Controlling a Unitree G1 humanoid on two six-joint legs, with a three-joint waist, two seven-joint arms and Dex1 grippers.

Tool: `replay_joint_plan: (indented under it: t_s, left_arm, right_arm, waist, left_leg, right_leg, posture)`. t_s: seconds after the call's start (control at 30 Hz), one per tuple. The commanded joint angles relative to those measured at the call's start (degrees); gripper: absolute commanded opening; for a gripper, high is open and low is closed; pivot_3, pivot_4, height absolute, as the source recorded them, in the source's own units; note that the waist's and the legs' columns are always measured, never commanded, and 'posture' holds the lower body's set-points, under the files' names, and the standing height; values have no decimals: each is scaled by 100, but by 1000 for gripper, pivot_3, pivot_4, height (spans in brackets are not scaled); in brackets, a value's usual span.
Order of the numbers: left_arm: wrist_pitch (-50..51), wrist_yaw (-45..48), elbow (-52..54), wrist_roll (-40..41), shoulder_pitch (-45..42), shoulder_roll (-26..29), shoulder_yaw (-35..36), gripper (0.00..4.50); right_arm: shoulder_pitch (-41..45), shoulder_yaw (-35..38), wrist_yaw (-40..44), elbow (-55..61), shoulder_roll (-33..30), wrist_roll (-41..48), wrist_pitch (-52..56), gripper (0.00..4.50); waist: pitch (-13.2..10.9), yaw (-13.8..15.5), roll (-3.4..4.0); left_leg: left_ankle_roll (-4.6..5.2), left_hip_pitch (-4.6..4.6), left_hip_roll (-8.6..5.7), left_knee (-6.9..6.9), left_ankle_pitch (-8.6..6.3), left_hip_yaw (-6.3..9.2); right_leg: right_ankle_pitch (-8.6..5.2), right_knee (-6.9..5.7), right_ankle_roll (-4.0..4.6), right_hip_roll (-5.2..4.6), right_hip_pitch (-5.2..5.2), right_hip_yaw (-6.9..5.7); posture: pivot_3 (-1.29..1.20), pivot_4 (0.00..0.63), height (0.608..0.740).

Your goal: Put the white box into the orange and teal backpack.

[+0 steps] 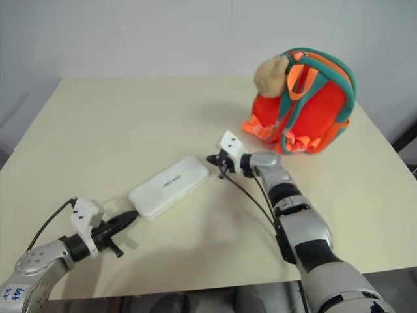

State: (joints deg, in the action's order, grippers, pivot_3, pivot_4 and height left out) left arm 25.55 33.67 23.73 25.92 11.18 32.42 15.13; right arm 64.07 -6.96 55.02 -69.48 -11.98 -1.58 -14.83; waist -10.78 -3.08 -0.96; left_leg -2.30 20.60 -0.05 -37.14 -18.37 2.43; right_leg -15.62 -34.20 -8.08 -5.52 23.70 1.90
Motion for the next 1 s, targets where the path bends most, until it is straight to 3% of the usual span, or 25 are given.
replay_joint_plan:
  t_s: [0.03,0.27,0.43,0.77,1.0]
  left_arm:
    - [-146,60,-16,20,-164,-47,-26,12]
    - [-110,140,-293,-83,-559,-45,-297,12]
    - [-78,339,-431,-77,-762,-17,-477,12]
    - [-76,964,-743,-100,-1182,80,-994,12]
    - [-129,1270,-938,-176,-1470,33,-1392,12]
  right_arm:
    - [-50,33,169,69,103,-9,-29,117]
    - [-355,63,627,444,110,72,105,117]
    - [-861,74,1075,1451,-198,282,548,117]
    - [-2816,163,1236,5440,-1293,946,2824,117]
    - [-4375,671,933,7914,-2112,1604,4463,117]
  waist:
    - [0,0,0]
    - [0,8,0]
    - [0,17,0]
    - [0,157,0]
    - [1,188,-1]
  left_leg:
    - [0,0,0,0,0,0]
    - [0,-1,-2,-3,0,2]
    - [-3,-3,-2,-6,2,6]
    - [-1,-2,-3,-5,0,5]
    - [20,-2,-7,-8,-11,9]
  right_leg:
    - [0,0,0,0,0,0]
    - [0,-7,0,-1,-1,-1]
    - [0,-18,0,0,-1,-2]
    - [0,-14,0,-1,0,-2]
    - [0,-10,0,-2,-3,-4]
  posture:
    - [0,150,740]
    - [0,150,740]
    - [0,150,740]
    - [0,150,740]
    - [0,150,740]
